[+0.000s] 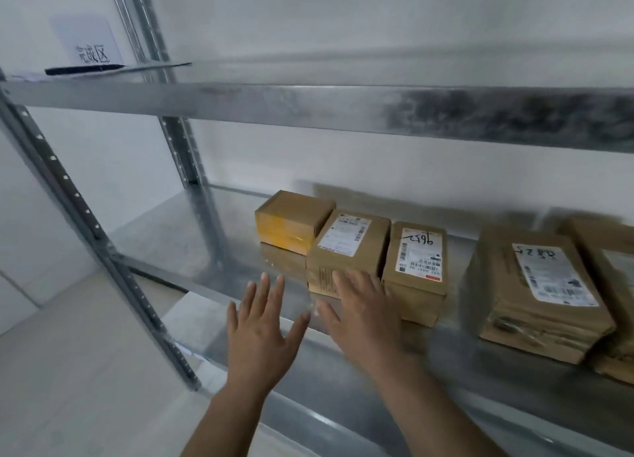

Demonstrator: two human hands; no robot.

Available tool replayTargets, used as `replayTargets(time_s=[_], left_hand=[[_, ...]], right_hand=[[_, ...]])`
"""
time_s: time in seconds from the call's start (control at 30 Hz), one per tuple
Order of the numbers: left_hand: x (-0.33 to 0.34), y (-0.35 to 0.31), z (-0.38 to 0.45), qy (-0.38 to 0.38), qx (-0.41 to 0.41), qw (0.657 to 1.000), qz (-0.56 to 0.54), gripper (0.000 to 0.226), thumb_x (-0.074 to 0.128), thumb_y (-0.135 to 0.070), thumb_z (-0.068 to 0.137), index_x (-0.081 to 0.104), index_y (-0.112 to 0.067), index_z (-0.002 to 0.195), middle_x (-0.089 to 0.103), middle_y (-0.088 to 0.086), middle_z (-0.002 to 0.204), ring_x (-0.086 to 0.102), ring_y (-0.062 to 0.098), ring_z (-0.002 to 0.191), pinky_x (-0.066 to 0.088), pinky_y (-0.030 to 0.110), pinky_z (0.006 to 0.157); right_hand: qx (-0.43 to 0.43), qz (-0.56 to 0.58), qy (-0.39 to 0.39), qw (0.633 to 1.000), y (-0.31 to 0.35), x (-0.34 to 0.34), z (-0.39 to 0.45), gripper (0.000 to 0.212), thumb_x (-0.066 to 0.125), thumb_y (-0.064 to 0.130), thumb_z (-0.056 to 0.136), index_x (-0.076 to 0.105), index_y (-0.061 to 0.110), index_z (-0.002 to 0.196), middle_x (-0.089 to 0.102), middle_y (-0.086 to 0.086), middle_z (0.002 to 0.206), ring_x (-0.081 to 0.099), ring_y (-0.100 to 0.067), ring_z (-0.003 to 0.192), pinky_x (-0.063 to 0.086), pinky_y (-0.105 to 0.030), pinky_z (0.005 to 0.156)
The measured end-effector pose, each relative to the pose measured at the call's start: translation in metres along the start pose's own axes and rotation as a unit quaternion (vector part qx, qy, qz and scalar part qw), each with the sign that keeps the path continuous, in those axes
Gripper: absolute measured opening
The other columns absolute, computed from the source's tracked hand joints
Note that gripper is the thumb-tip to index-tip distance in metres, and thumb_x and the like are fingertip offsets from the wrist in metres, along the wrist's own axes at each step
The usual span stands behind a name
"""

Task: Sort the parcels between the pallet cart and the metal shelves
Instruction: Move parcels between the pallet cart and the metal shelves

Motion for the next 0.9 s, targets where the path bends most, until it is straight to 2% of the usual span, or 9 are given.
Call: replayTargets(time_s=[0.17, 0.43, 0.6, 0.73, 0.8, 0.9], left_hand=[[0.013, 0.005, 0.06, -0.009, 0.025, 1.0, -0.009, 0.076, 0.015, -0.072, 0.082, 0.0, -0.036, 0.147, -0.001, -0.006, 0.157, -0.01, 0.008, 0.141, -0.003, 0.04, 0.116], [0.019, 0.028, 0.132, 0.001, 0.038, 0.998, -0.053, 0.076, 0.025, -0.069, 0.083, 0.012, -0.032, 0.149, 0.012, -0.003, 0.157, 0.008, 0.015, 0.144, 0.006, 0.038, 0.115], [0.018, 0.053, 0.186, 0.009, 0.072, 0.994, -0.081, 0.074, 0.036, -0.062, 0.087, 0.02, -0.024, 0.149, 0.018, 0.002, 0.156, 0.018, 0.019, 0.143, 0.016, 0.038, 0.114], [0.024, 0.076, 0.232, 0.062, 0.086, 0.991, -0.088, 0.07, 0.038, -0.058, 0.09, 0.02, -0.025, 0.149, 0.018, 0.004, 0.156, 0.021, 0.024, 0.141, 0.02, 0.038, 0.113], [0.027, 0.084, 0.254, 0.087, 0.091, 0.987, -0.097, 0.068, 0.038, -0.055, 0.092, 0.019, -0.023, 0.149, 0.019, 0.008, 0.156, 0.023, 0.028, 0.14, 0.02, 0.039, 0.113], [0.034, 0.096, 0.286, 0.132, 0.083, 0.984, -0.087, 0.069, 0.035, -0.055, 0.094, 0.017, -0.018, 0.149, 0.021, 0.009, 0.155, 0.026, 0.029, 0.139, 0.024, 0.04, 0.11]], right_hand=[[0.018, -0.017, 0.009, 1.0, -0.015, 0.01, 0.06, 0.056, 0.033, 0.057, 0.093, 0.043, 0.023, 0.136, 0.045, 0.0, 0.139, 0.038, -0.02, 0.126, 0.031, -0.037, 0.102], [0.057, -0.047, 0.036, 0.997, -0.015, 0.038, 0.125, 0.057, 0.031, 0.057, 0.094, 0.046, 0.021, 0.136, 0.044, -0.002, 0.142, 0.038, -0.022, 0.128, 0.032, -0.038, 0.103], [0.113, -0.076, 0.033, 0.99, -0.004, 0.053, 0.165, 0.051, 0.034, 0.054, 0.094, 0.058, 0.019, 0.123, 0.047, -0.007, 0.137, 0.041, -0.025, 0.126, 0.033, -0.041, 0.101], [0.154, -0.102, 0.01, 0.983, 0.007, 0.063, 0.189, 0.047, 0.034, 0.05, 0.094, 0.062, 0.016, 0.11, 0.053, -0.007, 0.124, 0.049, -0.022, 0.111, 0.04, -0.039, 0.092], [0.181, -0.112, 0.005, 0.977, 0.008, 0.069, 0.201, 0.046, 0.037, 0.05, 0.093, 0.06, 0.015, 0.113, 0.054, -0.006, 0.118, 0.049, -0.022, 0.107, 0.041, -0.038, 0.092], [0.229, -0.126, 0.011, 0.965, 0.009, 0.08, 0.218, 0.048, 0.04, 0.047, 0.094, 0.056, 0.01, 0.121, 0.052, -0.01, 0.122, 0.047, -0.026, 0.111, 0.036, -0.042, 0.096]])
Point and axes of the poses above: each hand's wrist, its own z-axis towards the middle knuckle, its own x-axis out of the palm, y = z × x, the point moved 3 cm from there along z, towards the middle knuckle
